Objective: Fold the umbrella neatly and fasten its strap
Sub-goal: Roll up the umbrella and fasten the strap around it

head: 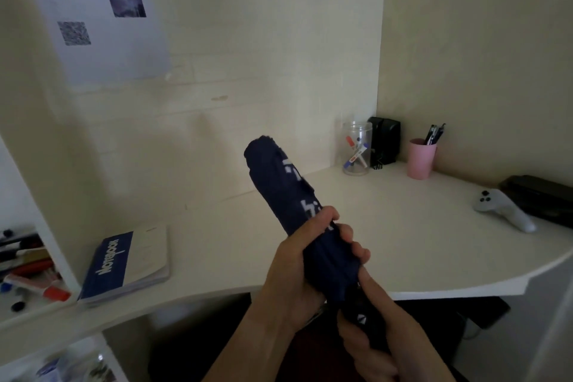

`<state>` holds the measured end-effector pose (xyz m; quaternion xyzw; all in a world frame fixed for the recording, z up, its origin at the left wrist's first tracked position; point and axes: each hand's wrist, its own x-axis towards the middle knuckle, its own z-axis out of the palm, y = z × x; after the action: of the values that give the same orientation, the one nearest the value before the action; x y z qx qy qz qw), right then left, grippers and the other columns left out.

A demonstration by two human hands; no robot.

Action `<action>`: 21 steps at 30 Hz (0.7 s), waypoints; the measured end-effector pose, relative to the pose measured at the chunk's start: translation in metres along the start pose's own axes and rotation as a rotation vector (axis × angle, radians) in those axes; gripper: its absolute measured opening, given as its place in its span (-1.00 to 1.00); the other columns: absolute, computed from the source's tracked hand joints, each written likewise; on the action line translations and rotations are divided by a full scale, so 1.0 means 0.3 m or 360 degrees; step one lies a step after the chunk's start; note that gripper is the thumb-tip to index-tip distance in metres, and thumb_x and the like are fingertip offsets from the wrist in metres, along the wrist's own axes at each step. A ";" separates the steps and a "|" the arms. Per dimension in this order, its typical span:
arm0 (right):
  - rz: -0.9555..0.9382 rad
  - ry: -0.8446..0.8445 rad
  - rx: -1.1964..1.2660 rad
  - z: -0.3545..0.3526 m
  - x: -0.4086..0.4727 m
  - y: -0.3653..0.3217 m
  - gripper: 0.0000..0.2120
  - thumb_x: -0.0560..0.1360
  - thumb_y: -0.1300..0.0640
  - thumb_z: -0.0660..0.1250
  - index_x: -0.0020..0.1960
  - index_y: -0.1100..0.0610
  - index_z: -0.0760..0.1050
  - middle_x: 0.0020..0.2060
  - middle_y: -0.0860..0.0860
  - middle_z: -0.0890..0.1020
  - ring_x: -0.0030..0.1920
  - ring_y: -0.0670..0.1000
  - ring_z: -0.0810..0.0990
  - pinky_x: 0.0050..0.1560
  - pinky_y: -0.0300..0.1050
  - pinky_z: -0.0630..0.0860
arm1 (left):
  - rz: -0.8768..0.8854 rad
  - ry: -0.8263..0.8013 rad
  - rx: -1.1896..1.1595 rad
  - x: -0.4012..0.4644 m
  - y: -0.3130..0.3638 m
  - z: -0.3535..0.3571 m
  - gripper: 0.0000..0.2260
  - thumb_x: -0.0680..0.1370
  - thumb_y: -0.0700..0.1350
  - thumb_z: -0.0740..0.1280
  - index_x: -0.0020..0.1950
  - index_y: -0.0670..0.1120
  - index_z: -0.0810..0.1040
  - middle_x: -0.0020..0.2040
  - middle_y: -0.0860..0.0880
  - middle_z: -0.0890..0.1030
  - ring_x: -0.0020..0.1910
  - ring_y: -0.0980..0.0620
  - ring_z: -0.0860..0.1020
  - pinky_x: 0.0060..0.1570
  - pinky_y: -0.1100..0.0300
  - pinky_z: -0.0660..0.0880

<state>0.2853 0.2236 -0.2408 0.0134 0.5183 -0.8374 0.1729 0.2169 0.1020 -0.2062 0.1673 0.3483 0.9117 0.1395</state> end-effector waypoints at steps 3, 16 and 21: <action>0.0163 -0.0171 0.0046 0.004 -0.022 0.020 -0.36 0.42 -0.36 0.36 -0.34 0.26 0.45 -0.60 0.12 0.27 -0.71 0.01 0.19 -0.66 -0.27 0.06 | -0.0063 -0.0058 0.0105 -0.021 0.002 0.035 -0.73 0.40 -0.05 0.59 -0.21 -0.09 0.51 -0.39 -0.01 0.44 -0.48 0.03 0.45 -0.29 0.10 0.55; -0.1178 0.1331 0.0073 -0.063 -0.162 -0.275 -0.32 0.13 0.01 0.67 0.16 0.17 0.52 0.02 0.18 0.69 0.04 0.16 0.71 0.11 0.24 0.62 | 0.0930 -0.0125 0.3167 -0.031 -0.247 0.154 -0.69 0.41 0.03 0.50 -0.12 -0.02 0.39 -0.31 0.00 0.61 -0.40 -0.02 0.54 -0.43 0.16 0.34; -0.1245 0.1237 0.0851 -0.349 -0.301 -0.252 -0.91 0.53 0.34 0.27 0.00 0.20 0.46 -0.18 0.09 0.58 -0.09 0.11 0.61 -0.15 -0.01 0.56 | 0.0067 -0.0884 0.2752 0.036 -0.321 0.305 -0.54 0.37 0.32 0.47 0.12 0.11 0.50 -0.05 0.11 0.67 -0.12 0.10 0.62 -0.07 0.09 0.59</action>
<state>0.3308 0.3704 -0.2055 0.1696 0.2818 -0.8738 -0.3582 0.2572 0.2288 -0.2055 0.4337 0.8618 0.2616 0.0274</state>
